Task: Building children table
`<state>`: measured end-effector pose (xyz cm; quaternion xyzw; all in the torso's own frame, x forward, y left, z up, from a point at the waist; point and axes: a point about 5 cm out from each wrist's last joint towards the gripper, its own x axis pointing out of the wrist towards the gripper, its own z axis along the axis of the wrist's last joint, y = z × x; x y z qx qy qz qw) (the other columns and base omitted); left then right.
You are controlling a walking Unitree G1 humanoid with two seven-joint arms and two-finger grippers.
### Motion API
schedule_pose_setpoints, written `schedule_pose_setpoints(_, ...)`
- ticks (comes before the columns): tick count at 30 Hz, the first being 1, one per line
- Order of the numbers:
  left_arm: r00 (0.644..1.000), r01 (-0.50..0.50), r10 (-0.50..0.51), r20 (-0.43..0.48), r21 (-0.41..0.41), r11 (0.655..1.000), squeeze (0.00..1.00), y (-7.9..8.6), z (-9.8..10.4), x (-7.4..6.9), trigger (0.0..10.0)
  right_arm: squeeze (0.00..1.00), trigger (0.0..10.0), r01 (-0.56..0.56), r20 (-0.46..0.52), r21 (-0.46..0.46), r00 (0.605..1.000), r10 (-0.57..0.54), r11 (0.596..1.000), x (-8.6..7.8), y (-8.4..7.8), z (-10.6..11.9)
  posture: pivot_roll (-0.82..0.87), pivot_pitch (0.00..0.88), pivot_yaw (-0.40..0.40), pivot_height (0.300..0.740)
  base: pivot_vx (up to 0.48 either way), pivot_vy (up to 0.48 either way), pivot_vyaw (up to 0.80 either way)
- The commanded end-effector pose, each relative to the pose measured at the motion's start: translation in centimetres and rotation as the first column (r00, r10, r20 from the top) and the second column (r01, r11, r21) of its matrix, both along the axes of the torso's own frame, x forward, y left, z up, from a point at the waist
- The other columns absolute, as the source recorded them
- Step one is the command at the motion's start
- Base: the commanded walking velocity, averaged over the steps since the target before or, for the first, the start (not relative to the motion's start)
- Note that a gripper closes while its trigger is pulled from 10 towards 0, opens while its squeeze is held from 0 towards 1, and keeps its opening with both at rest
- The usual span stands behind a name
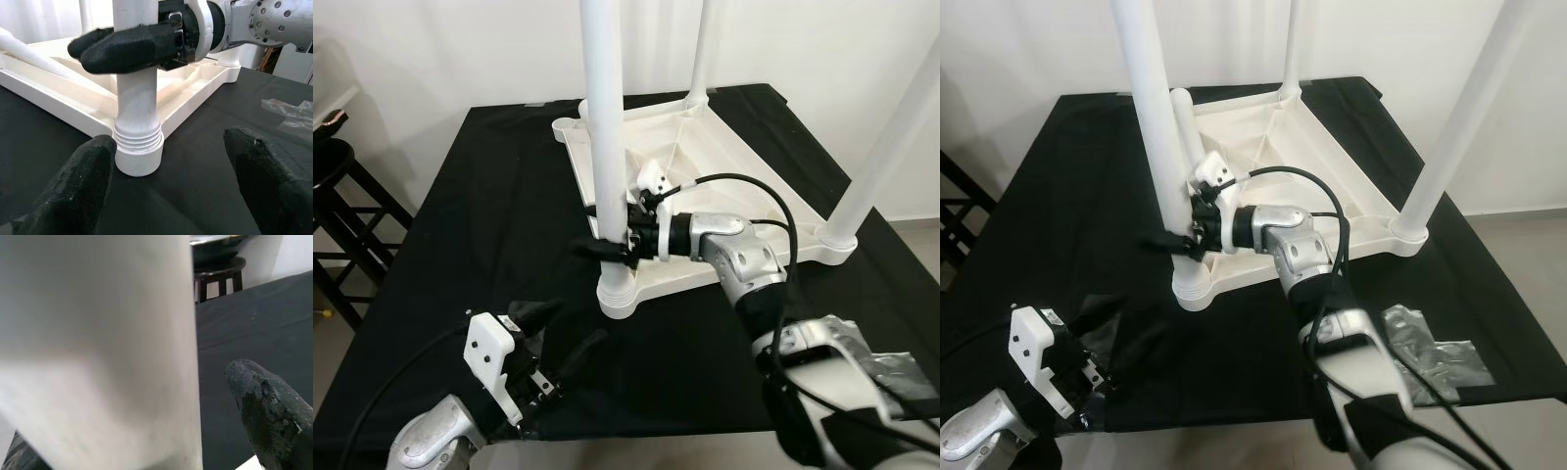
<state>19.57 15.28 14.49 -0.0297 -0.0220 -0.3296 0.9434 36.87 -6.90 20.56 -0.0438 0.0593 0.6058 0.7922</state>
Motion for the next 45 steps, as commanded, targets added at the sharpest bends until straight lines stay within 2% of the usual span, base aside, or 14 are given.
schedule_pose_setpoints(1,1.0,-0.006,0.006,-0.01,0.0,1.0,0.0,0.0,-0.2,-0.2,10.0,0.0,10.0,0.002,0.017,0.015,1.0,-0.002,1.0,0.3,0.4,0.4,0.01,0.108,0.02,0.74,0.0,0.0,0.0)
schedule_pose_setpoints(2,1.0,-0.006,0.006,-0.01,0.0,1.0,0.0,0.0,-0.2,-0.2,10.0,0.0,10.0,0.002,0.017,0.015,1.0,-0.002,1.0,0.3,0.4,0.4,0.01,0.108,0.02,0.74,0.0,0.0,0.0)
schedule_pose_setpoints(4,1.0,-0.005,0.005,-0.011,0.0,1.0,0.0,0.0,-0.2,-0.2,10.0,0.0,1.8,-0.021,0.005,0.038,1.0,0.02,0.999,0.3,0.5,0.5,0.01,0.108,0.023,0.74,0.0,0.0,0.0)
schedule_pose_setpoints(6,1.0,-0.005,0.005,-0.011,0.001,1.0,0.0,0.0,-0.2,-0.2,10.0,0.0,0.0,-0.04,0.004,0.042,0.999,0.039,0.998,0.3,0.4,0.5,0.01,0.108,0.023,0.74,0.0,0.0,0.0)
schedule_pose_setpoints(17,1.0,-0.004,0.004,-0.011,-0.003,1.0,0.0,-0.1,-0.2,-0.4,10.0,0.0,0.0,0.049,0.069,0.038,0.996,-0.051,0.998,0.4,-1.3,-0.5,0.0,0.119,0.023,0.74,0.0,0.0,0.0)
schedule_pose_setpoints(20,1.0,-0.002,0.002,-0.012,-0.004,1.0,0.0,0.0,-0.1,-0.5,10.0,0.0,0.0,0.325,0.08,0.036,0.942,-0.327,0.945,-0.2,-1.7,-1.8,0.0,0.123,0.011,0.74,0.0,0.0,0.0)
schedule_pose_setpoints(21,1.0,-0.002,0.002,-0.013,-0.003,1.0,0.0,0.1,-0.1,-0.6,10.0,0.0,0.0,0.617,0.116,0.035,0.779,-0.616,0.786,-0.9,-2.2,-2.9,-0.01,0.13,0.015,0.74,0.0,0.0,0.0)
schedule_pose_setpoints(22,1.0,-0.001,0.001,-0.012,-0.004,1.0,0.0,0.2,0.0,-0.6,10.0,0.0,0.0,0.674,0.095,0.03,0.733,-0.673,0.738,-3.6,-1.0,-4.6,-0.01,0.134,0.019,0.74,0.0,0.0,0.0)
schedule_pose_setpoints(25,1.0,-0.001,0.001,-0.012,-0.005,1.0,0.0,0.3,0.0,-0.6,10.0,0.0,0.0,0.692,0.07,0.035,0.718,-0.692,0.721,-5.6,-0.2,-5.3,-0.01,0.136,0.021,0.74,0.0,0.0,0.0)
schedule_pose_setpoints(26,1.0,-0.003,0.003,-0.012,-0.003,1.0,0.0,0.4,0.0,-0.5,10.0,0.0,0.0,0.626,0.128,0.017,0.772,-0.623,0.78,-7.2,1.4,-5.4,-0.02,0.129,0.031,0.74,0.0,0.0,0.0)
schedule_pose_setpoints(33,1.0,0.007,-0.007,-0.015,-0.002,1.0,0.0,0.3,-0.1,-0.1,10.0,0.0,0.0,0.661,0.128,0.056,0.738,-0.662,0.748,-4.8,0.7,-4.6,-0.02,0.109,0.026,0.74,0.0,0.0,0.0)
schedule_pose_setpoints(34,1.0,-0.004,0.004,-0.01,0.0,1.0,0.0,0.4,-0.1,-0.1,10.0,0.0,10.0,0.634,0.116,0.052,0.764,-0.635,0.772,-5.0,1.1,-4.5,-0.02,0.112,0.029,0.74,0.0,0.0,0.0)
schedule_pose_setpoints(35,1.0,-0.015,0.015,-0.006,0.003,1.0,0.0,0.4,-0.1,-0.1,10.0,1.0,10.0,0.607,0.094,0.05,0.788,-0.609,0.793,-5.5,1.5,-4.2,-0.02,0.111,0.028,0.74,0.0,0.0,0.0)
schedule_pose_setpoints(45,1.0,-0.016,0.016,-0.004,-0.002,1.0,0.0,0.2,-0.2,0.2,10.0,1.0,10.0,0.174,0.217,0.06,0.959,-0.183,0.983,-3.1,1.3,-0.1,-0.02,0.095,0.018,0.74,0.0,0.0,0.0)
